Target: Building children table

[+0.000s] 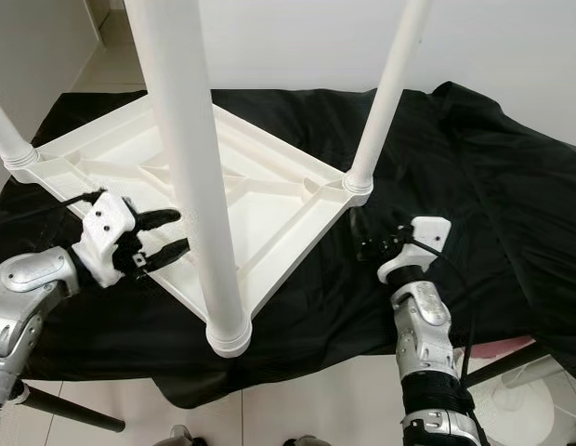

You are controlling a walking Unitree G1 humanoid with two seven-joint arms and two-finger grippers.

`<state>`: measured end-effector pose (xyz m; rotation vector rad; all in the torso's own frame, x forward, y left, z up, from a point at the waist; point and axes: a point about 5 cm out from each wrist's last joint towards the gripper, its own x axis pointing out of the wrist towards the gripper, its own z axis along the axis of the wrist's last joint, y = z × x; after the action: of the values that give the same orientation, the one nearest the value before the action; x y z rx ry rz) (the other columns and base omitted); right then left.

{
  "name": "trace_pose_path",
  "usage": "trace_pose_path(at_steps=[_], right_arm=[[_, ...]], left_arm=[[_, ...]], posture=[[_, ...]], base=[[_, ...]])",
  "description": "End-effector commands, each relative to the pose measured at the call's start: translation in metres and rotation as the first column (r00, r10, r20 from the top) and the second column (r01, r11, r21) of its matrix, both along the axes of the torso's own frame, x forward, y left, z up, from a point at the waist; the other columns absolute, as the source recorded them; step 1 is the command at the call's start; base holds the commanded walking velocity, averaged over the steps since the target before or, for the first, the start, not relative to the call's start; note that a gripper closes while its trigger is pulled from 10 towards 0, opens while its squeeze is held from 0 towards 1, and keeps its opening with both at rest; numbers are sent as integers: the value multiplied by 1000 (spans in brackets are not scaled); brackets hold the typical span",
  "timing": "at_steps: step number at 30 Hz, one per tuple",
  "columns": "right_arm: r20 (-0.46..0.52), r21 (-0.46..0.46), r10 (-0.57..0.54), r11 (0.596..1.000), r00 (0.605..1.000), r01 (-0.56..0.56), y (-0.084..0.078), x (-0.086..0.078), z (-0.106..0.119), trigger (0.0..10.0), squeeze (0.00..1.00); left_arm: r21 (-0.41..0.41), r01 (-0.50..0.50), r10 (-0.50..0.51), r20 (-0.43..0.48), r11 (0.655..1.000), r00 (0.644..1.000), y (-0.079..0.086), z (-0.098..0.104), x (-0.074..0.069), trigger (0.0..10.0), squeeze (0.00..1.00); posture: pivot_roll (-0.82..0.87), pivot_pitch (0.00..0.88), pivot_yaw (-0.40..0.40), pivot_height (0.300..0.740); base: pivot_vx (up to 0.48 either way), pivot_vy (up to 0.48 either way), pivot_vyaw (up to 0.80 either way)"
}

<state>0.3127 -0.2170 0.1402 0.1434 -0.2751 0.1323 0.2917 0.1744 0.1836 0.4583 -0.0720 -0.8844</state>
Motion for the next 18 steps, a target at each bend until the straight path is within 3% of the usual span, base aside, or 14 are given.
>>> trace_pose_path(at_steps=[1,6,13,18], right_arm=[[8,2,4,1000,1000,-4,-1,-2,3,10000,0],[9,-10,35,999,999,-35,-2,-5,7,10000,0],[0,-29,53,998,999,-53,-6,-6,10,10000,0],[-5,-33,61,998,998,-61,-5,-7,10,10000,0]], left_arm=[[90,51,-50,-20,995,999,3,-11,-2,10000,0],[94,111,-108,-36,989,994,8,-12,-10,10000,0],[95,218,-205,-127,971,970,19,-13,-25,10000,0],[177,288,-257,-176,941,950,20,-21,-36,10000,0]], posture=[[13,100,-18,740],[12,102,-27,740],[14,94,-31,740],[19,93,-36,740]], base=[[0,0,0],[0,0,0],[0,0,0],[0,0,0]])
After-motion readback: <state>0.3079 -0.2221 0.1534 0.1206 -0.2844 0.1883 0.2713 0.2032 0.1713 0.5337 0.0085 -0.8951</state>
